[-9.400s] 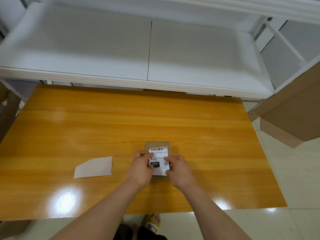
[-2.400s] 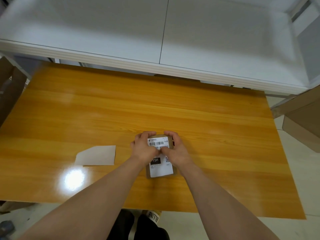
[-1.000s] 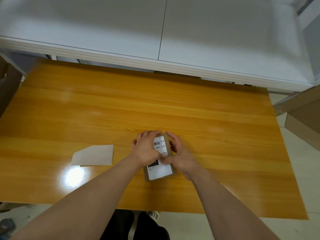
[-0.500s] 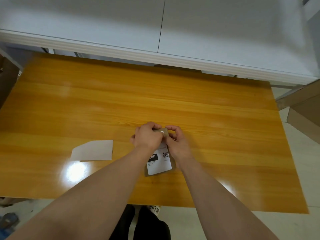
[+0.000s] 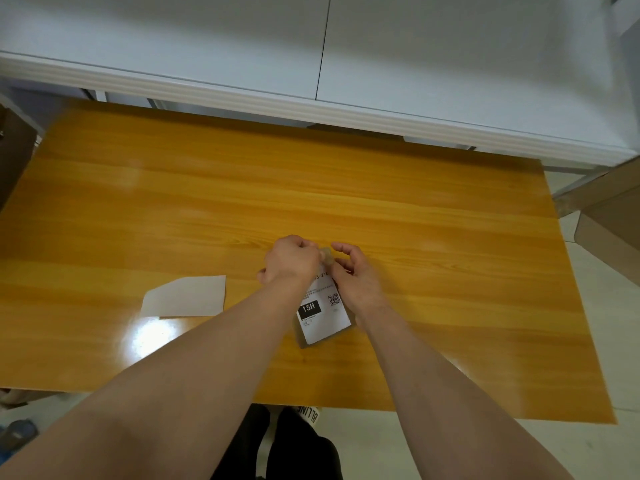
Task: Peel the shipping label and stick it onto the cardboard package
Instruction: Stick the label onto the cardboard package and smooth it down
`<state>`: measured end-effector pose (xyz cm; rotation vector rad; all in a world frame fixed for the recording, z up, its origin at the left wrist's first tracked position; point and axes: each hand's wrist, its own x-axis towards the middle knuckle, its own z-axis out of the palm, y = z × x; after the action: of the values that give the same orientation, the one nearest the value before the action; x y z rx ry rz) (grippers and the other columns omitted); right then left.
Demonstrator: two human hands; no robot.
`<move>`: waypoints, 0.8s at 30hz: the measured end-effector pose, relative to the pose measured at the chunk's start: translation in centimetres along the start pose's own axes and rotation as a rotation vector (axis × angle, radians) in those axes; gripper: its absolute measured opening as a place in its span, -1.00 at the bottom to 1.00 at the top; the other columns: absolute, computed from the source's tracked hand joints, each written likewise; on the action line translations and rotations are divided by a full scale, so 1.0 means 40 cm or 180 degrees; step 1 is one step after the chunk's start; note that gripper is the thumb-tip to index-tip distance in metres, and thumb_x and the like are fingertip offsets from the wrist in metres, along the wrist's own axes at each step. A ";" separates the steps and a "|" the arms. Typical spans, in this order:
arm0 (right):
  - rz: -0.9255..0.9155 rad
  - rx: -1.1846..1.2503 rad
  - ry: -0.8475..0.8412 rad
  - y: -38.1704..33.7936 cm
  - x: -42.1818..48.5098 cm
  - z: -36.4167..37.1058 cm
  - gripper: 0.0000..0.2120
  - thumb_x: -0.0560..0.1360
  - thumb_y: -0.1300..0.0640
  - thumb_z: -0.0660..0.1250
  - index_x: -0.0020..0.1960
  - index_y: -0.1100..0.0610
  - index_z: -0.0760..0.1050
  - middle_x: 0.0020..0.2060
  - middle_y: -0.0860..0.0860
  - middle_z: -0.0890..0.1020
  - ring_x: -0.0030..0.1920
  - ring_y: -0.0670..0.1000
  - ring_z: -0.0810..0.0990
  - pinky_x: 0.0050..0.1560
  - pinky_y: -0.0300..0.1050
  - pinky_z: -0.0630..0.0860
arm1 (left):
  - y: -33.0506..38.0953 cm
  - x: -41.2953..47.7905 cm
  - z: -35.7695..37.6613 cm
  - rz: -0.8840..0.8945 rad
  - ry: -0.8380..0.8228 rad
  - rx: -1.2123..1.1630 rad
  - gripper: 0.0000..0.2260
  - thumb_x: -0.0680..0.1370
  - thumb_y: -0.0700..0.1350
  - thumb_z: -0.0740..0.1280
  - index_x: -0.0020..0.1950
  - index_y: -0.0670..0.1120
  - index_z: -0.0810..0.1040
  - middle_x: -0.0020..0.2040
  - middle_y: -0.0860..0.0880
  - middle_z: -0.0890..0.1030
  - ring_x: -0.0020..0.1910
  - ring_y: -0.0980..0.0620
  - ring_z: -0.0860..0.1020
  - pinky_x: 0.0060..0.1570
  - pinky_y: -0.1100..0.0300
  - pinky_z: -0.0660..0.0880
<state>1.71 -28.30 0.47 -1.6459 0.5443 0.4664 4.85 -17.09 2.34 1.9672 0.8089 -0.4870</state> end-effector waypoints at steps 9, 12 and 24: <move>-0.0409 -0.0839 0.0276 -0.013 -0.005 -0.045 -0.62 0.53 -0.06 0.37 0.34 -0.16 0.45 0.26 -0.02 0.53 0.21 0.00 0.53 0.28 0.10 0.51 | -0.020 0.001 -0.075 -0.0588 0.0305 -0.1013 -0.88 0.57 -0.06 0.40 -0.03 -0.06 0.50 -0.17 -0.07 0.65 -0.31 0.01 0.57 -0.34 0.17 0.47; -0.0410 -0.1246 0.0272 -0.006 -0.011 -0.031 -0.52 0.41 -0.14 0.37 0.31 -0.28 0.41 0.33 -0.03 0.48 0.33 0.05 0.47 0.36 0.24 0.41 | -0.039 -0.003 -0.072 -0.0231 0.0395 -0.0431 -0.70 0.57 0.03 0.36 0.26 0.01 0.46 0.05 -0.07 0.64 -0.04 -0.09 0.64 -0.05 0.00 0.60; -0.0273 -0.1317 0.0103 0.025 -0.013 -0.015 -0.43 0.35 0.08 0.49 0.31 -0.23 0.45 0.35 -0.02 0.36 0.40 0.09 0.34 0.33 0.18 0.47 | -0.057 -0.007 -0.069 0.0984 -0.0676 0.0621 -0.37 0.27 -0.14 0.55 0.32 0.14 0.53 0.38 0.03 0.33 0.40 -0.10 0.33 0.33 -0.17 0.42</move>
<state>0.70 -28.98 0.04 -2.0661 0.4160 0.5134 3.05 -13.97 2.49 2.1277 0.3257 -0.5937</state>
